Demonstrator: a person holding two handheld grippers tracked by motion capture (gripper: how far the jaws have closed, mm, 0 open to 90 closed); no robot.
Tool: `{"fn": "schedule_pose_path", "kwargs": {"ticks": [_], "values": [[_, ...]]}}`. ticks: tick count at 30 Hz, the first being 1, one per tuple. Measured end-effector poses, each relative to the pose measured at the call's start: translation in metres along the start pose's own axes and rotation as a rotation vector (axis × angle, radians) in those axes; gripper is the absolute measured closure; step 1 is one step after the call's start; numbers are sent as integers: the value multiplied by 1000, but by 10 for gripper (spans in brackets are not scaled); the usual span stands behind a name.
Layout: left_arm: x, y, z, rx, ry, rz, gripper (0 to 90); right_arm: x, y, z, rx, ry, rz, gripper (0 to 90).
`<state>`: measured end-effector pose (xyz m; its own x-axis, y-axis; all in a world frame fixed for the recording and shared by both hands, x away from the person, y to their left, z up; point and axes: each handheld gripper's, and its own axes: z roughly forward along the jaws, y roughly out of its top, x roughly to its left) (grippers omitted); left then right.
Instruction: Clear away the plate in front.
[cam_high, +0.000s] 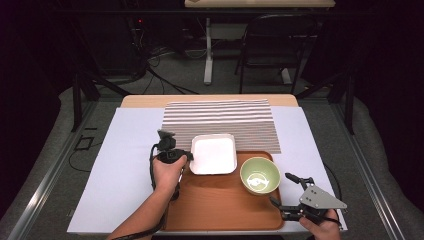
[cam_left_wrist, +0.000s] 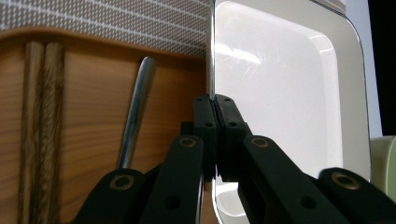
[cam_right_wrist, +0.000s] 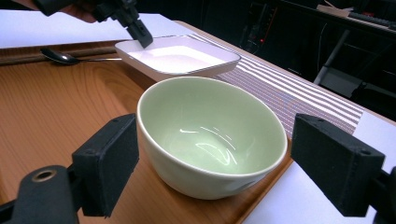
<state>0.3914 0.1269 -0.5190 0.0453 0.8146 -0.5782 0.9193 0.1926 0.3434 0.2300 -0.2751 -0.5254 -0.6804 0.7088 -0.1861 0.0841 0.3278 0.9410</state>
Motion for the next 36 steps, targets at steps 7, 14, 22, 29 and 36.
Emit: {"fn": "schedule_pose_path", "kwargs": {"ticks": [7,14,22,29,36], "values": [[4,-13,-6,-7,0,8,889,0,0,0,1,-1,-2,153],[6,-28,-10,-1,-14,1,888,1,0,0,0,0,-2,153],[5,-41,-8,2,-2,12,886,1,0,0,1,0,-1,153],[4,-49,-4,13,14,27,885,1,0,0,0,1,-2,153],[3,-53,-1,29,38,34,880,1,0,0,0,1,-5,153]]}}
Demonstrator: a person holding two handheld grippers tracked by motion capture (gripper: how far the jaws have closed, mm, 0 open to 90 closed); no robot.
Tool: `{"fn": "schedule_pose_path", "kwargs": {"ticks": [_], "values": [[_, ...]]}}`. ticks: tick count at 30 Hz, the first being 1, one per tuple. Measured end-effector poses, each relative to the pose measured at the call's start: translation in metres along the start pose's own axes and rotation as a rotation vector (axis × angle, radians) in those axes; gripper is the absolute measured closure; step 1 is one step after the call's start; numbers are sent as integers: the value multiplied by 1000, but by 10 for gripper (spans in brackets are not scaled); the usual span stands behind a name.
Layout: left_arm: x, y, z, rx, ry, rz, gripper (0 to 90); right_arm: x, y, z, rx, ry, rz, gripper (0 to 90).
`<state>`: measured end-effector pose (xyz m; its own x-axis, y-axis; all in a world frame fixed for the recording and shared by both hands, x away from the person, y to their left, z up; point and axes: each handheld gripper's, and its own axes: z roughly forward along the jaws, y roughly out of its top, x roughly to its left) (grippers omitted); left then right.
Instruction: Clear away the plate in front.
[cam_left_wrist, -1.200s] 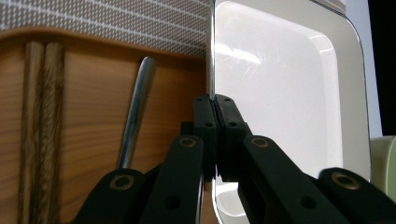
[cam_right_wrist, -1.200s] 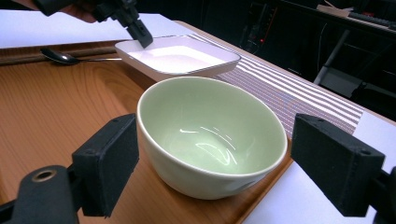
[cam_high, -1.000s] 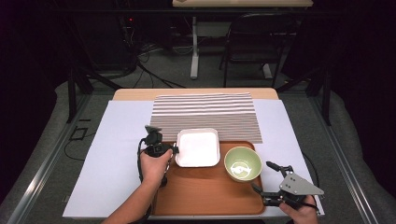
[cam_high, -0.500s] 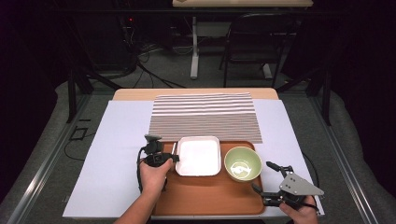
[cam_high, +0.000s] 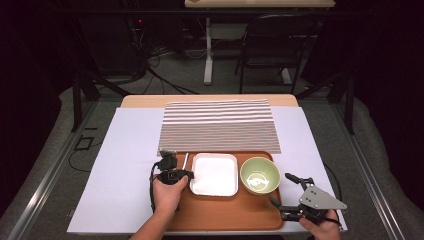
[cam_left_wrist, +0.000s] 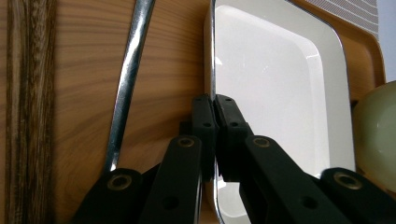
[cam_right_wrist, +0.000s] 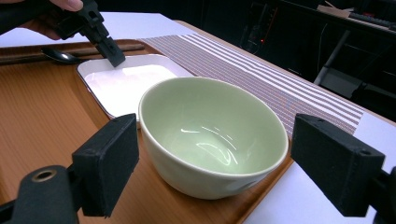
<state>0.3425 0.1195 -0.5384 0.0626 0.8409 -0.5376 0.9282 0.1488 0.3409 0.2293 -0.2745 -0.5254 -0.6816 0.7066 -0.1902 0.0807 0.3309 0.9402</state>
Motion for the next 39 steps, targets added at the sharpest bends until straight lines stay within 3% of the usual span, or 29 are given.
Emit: {"fn": "schedule_pose_path", "kwargs": {"ticks": [15,21,25,32,39], "values": [[3,-9,-4,13,-41,-11,859,0,0,0,-1,-1,-2,153],[5,-8,-13,-15,-53,10,750,0,0,0,1,0,-2,153],[7,-8,-18,-32,-95,1,647,0,0,0,-2,0,-2,153],[14,-8,-33,-66,-92,7,560,0,0,0,-4,1,-2,153],[23,-8,-46,-94,-71,13,540,0,0,0,-5,1,-5,153]]}}
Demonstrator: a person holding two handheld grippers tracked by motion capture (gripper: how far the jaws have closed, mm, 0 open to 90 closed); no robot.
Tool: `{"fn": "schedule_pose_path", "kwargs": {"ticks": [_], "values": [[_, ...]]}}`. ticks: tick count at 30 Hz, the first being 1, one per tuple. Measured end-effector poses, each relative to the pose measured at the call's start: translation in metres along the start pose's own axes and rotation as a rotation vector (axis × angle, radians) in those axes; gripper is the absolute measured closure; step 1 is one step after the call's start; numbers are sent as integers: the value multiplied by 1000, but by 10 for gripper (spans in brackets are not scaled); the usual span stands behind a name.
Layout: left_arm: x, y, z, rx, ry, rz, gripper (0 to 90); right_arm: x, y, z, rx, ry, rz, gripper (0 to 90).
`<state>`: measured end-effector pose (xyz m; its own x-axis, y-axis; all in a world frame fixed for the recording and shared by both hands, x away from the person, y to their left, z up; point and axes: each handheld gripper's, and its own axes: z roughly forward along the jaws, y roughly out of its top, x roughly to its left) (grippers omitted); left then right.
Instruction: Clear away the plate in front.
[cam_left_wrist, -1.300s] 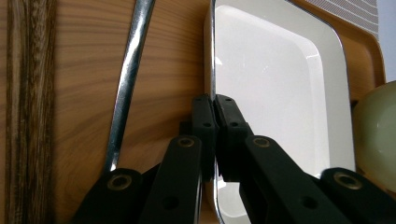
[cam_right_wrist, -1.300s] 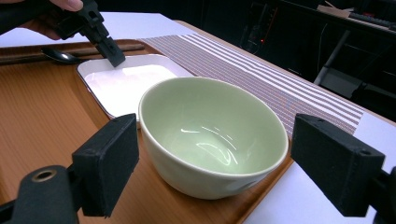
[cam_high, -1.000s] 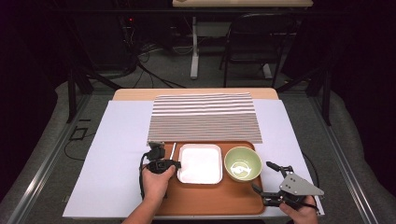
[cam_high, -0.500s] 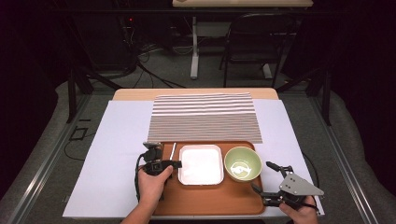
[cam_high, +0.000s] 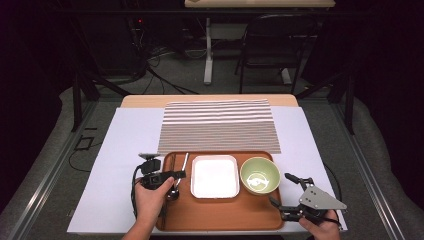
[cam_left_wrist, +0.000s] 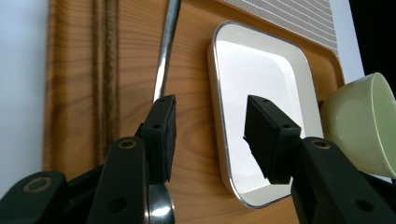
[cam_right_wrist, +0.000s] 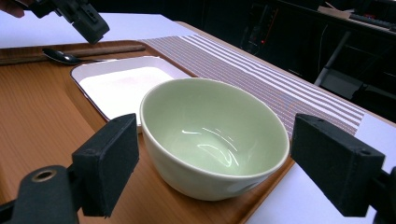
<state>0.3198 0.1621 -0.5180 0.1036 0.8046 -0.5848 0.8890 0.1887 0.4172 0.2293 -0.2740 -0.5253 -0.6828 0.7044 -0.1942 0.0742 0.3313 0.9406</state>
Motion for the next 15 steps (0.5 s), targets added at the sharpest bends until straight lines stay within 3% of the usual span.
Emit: {"fn": "schedule_pose_path", "kwargs": {"ticks": [10,15], "values": [[5,-3,-13,-18,39,71,537,0,0,0,-2,-3,0,153],[8,-5,-14,-21,27,73,537,0,0,0,2,-2,-1,153]]}}
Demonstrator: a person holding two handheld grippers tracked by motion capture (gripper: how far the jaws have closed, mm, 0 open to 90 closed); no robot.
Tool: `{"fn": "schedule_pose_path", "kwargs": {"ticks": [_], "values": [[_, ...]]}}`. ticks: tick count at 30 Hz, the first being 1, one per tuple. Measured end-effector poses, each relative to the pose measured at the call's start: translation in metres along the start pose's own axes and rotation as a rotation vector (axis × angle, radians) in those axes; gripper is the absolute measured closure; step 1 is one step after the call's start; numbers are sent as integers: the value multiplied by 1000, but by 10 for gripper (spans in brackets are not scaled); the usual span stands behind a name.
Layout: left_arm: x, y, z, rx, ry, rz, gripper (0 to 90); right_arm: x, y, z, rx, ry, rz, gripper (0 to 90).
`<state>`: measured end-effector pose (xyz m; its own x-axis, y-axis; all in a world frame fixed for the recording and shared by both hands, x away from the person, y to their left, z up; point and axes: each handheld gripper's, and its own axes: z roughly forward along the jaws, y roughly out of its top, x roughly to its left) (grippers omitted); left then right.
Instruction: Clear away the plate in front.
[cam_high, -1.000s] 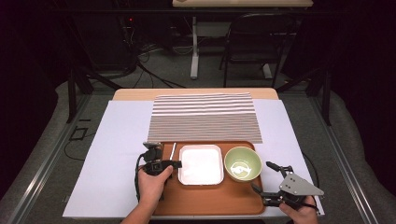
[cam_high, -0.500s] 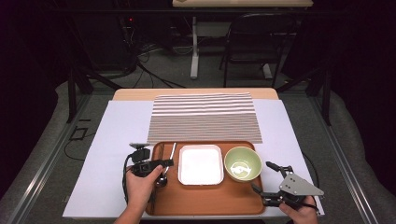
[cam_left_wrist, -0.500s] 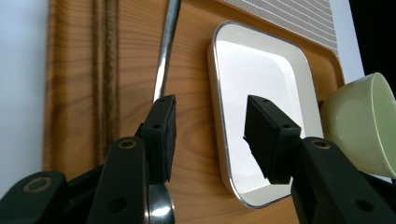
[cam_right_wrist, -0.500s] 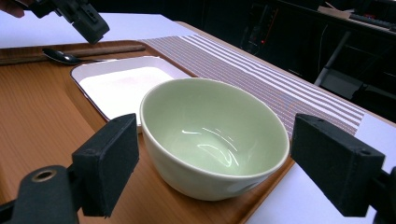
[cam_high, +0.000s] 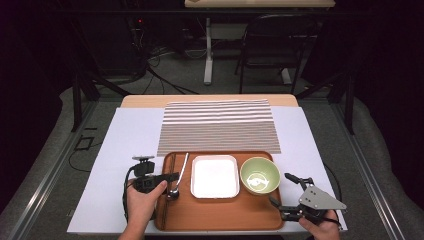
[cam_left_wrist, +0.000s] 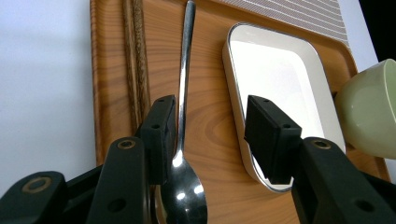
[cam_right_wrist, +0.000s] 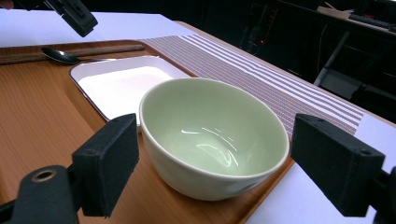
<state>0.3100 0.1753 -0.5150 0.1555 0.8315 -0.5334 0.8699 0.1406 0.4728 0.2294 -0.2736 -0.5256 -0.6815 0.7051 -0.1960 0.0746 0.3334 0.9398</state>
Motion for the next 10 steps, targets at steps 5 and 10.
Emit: {"fn": "schedule_pose_path", "kwargs": {"ticks": [5,10], "values": [[2,-4,0,13,0,8,524,0,0,0,-2,5,2,153],[4,-8,-1,12,12,11,497,0,-1,0,-2,11,7,153]]}}
